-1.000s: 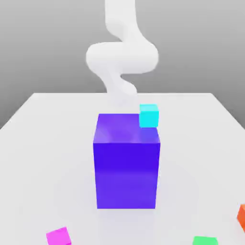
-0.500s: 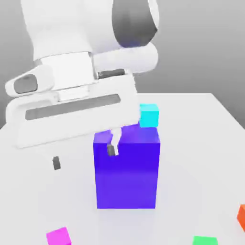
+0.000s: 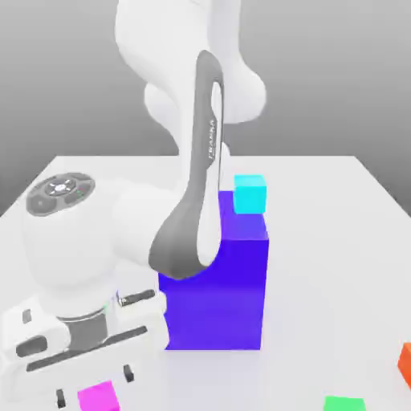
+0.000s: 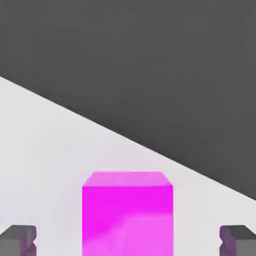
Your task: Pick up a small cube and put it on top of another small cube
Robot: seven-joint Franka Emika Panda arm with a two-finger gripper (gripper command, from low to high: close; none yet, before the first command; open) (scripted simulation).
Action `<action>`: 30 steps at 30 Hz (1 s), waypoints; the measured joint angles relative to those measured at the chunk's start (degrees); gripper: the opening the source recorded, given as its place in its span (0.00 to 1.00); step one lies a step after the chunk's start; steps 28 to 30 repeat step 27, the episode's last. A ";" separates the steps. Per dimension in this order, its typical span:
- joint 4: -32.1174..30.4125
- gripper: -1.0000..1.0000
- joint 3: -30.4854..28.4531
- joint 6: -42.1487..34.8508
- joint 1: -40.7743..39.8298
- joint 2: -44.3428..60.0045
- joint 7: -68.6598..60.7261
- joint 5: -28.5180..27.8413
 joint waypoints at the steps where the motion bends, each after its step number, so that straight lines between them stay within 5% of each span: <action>1: 0.00 0.00 0.00 0.00 0.00 0.00 0.00 0.00; 11: -1.77 0.00 -3.50 -5.49 2.94 -7.24 3.13 -4.48; 23: 3.56 0.00 8.70 -9.53 21.24 -7.54 1.92 -15.08; 24: 4.33 1.00 9.52 -8.10 22.03 -5.46 1.60 -15.34; 30: 4.33 1.00 9.52 -8.11 22.03 -5.46 1.59 -15.33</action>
